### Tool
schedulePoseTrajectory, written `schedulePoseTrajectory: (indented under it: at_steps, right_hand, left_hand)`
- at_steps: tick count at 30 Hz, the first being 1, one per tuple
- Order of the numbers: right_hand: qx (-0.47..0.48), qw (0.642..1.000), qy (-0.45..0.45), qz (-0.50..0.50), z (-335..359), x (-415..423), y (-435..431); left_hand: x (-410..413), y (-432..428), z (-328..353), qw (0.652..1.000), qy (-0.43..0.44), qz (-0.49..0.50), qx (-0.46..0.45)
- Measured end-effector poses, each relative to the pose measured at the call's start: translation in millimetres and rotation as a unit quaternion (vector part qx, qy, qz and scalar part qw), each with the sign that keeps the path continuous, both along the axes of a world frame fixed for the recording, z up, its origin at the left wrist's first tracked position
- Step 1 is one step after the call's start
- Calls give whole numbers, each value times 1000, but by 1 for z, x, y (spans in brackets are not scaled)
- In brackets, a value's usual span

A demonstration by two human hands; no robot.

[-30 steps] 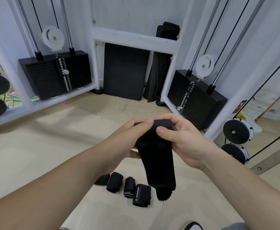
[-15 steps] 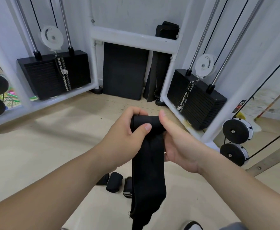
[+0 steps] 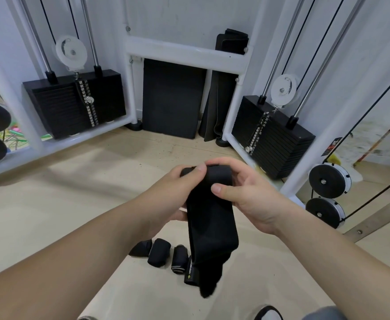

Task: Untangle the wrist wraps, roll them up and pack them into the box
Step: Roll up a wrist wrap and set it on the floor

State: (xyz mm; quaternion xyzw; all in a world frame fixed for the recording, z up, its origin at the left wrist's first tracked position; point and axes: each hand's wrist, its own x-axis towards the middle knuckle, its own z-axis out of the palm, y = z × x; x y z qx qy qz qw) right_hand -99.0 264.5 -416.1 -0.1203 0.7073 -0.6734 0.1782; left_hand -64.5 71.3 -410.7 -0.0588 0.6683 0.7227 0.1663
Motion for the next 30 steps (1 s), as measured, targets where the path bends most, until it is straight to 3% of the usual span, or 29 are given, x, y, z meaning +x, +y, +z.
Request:
schedulePoseTrajectory:
  at_steps: [6,14,20,30]
  right_hand:
    - [-27,997,-64,-16,7,3,-5]
    - [-18,984,-157,-84,6,4,-20]
    - [10,983,-146,-108,5,9,-21]
    - [85,986,-139,-29,16,4,-10]
  left_hand:
    - [1,4,-3,993,96,47,-42]
    - [14,13,1,989,147,-15,-10]
    - [20,19,0,988,149,-31,-31]
    - [11,7,3,969,216,-31,-115]
